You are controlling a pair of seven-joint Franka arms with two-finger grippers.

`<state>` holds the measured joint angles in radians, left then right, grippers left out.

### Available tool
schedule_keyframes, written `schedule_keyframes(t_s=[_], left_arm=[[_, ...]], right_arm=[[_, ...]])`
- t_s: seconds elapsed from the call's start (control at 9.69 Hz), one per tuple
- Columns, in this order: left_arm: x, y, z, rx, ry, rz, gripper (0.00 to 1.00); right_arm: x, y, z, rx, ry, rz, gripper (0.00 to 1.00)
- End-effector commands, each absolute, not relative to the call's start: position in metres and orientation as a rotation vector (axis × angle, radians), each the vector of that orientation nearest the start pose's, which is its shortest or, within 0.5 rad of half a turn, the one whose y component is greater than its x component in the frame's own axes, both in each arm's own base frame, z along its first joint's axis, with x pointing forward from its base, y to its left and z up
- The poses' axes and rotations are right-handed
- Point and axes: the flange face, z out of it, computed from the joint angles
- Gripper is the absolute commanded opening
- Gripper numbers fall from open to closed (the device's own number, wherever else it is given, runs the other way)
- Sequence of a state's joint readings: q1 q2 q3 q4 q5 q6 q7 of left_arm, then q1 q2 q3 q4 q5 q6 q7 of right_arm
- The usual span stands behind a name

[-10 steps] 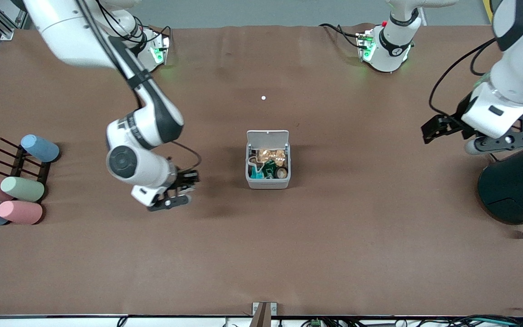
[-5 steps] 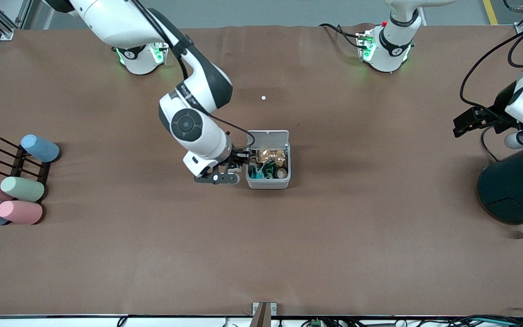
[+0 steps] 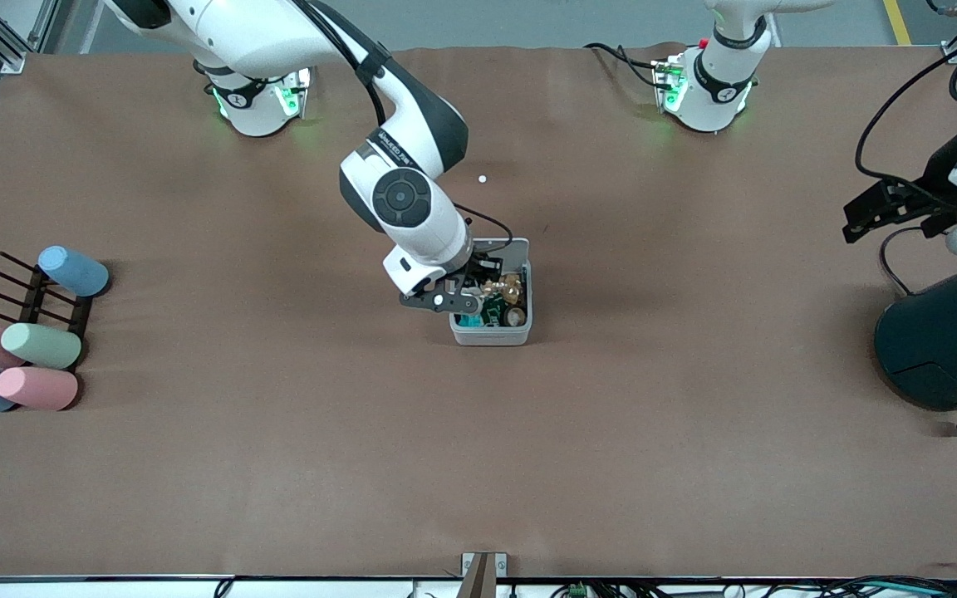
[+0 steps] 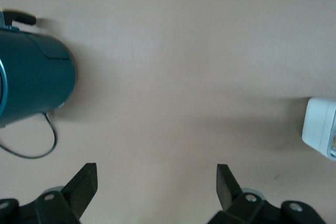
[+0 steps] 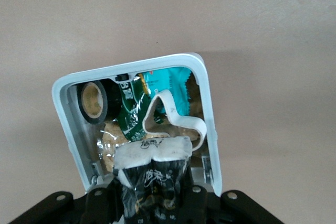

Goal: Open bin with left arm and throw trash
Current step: 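Move the white snack packet over the bin and open the right gripper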

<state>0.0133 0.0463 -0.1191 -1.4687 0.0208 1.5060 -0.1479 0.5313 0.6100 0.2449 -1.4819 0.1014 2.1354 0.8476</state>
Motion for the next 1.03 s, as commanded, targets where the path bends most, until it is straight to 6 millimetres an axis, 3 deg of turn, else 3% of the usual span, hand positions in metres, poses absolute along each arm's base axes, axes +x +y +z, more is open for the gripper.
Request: schedule_keyframes(t_s=[0.0,0.1,0.31,0.62,0.83,0.93], left_arm=[[0.530,-0.056,0.658,-3.139,-0.079,0.017,1.00],[0.529,-0.055,0.661,-3.140,-0.069,0.001,1.00],[0.528,-0.055,0.662,-3.138,-0.053,-0.005,1.00],[0.529,-0.054,0.664,-3.137,-0.053,-0.012,1.00],[0.532,-0.051,0.661,-3.134,-0.053,-0.003,1.00],[0.534,-0.052,0.658,-3.136,-0.025,0.009,1.00]], right_arm=[[0.536,0.489,0.330,-2.899,0.278,0.166,0.52],[0.536,0.489,0.329,-2.901,0.277,0.166,0.66],[0.535,0.489,0.331,-2.901,0.271,0.161,0.81],[0.555,0.466,0.339,-2.897,0.290,0.141,0.83],[0.569,0.440,0.367,-2.903,0.208,0.099,0.86],[0.575,0.423,0.376,-2.924,0.212,0.128,0.92]])
